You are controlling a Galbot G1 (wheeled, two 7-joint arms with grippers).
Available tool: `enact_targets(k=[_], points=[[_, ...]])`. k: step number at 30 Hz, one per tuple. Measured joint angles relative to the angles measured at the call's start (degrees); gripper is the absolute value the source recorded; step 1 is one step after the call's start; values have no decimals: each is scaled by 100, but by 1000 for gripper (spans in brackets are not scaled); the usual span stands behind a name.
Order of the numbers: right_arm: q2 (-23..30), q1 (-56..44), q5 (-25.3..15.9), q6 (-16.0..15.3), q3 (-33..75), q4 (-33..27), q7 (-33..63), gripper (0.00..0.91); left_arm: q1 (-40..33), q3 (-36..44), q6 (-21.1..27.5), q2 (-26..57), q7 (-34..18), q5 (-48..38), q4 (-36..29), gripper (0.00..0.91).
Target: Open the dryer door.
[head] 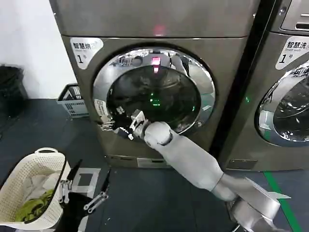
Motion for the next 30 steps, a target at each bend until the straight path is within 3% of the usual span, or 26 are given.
enact_targets(k=[16, 30], points=[[-101, 85, 19, 208, -52, -125, -557, 907, -25, 8, -3, 12, 42, -22, -14, 907], [-585, 29, 268, 289, -226, 485, -1174, 907, -100, -101, 29, 54, 34, -176, 82, 907]])
